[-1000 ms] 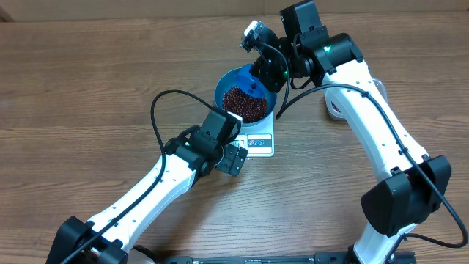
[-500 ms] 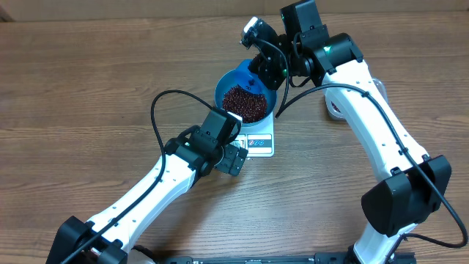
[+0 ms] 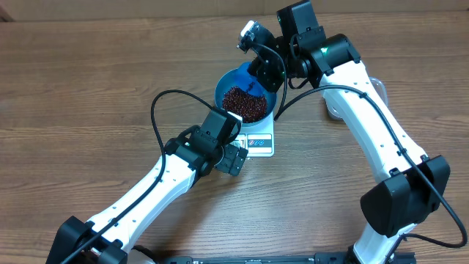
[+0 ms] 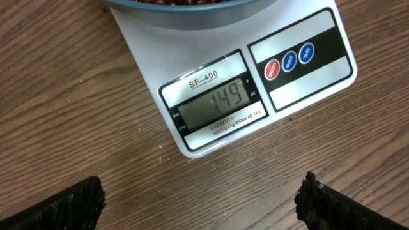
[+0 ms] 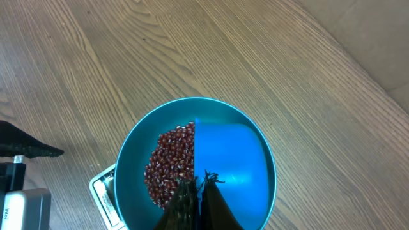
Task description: Scoop item into bowl and weigh 150g on scale
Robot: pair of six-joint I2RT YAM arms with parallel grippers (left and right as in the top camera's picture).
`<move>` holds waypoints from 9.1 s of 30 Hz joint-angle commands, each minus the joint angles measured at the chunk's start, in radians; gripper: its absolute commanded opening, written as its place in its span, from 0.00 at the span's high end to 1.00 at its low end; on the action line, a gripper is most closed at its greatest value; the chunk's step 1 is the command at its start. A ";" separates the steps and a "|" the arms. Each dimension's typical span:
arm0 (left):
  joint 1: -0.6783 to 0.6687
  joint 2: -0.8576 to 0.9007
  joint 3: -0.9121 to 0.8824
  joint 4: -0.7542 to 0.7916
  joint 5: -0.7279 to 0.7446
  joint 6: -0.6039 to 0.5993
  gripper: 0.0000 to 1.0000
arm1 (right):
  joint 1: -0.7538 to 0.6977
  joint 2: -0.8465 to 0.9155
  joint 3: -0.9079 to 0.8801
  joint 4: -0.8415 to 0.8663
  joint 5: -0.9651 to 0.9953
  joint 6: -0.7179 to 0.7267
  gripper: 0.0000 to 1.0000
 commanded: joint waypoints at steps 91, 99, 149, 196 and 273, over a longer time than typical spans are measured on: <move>0.004 -0.001 -0.002 0.005 -0.028 0.019 0.00 | -0.114 -0.039 0.063 -0.035 -0.023 0.118 0.96; 0.004 -0.001 -0.002 0.004 -0.028 0.019 0.00 | 0.032 -0.035 0.033 0.006 0.085 0.047 0.96; 0.004 -0.001 -0.002 0.004 -0.028 0.019 0.00 | 0.006 -0.034 -0.198 0.263 -0.018 0.345 0.96; 0.004 -0.001 -0.002 0.004 -0.029 0.019 0.00 | -0.136 -0.056 0.053 0.091 -0.100 0.414 0.96; 0.004 -0.001 -0.002 0.003 -0.031 0.019 0.00 | -0.624 0.044 -0.108 -0.139 0.150 0.433 0.30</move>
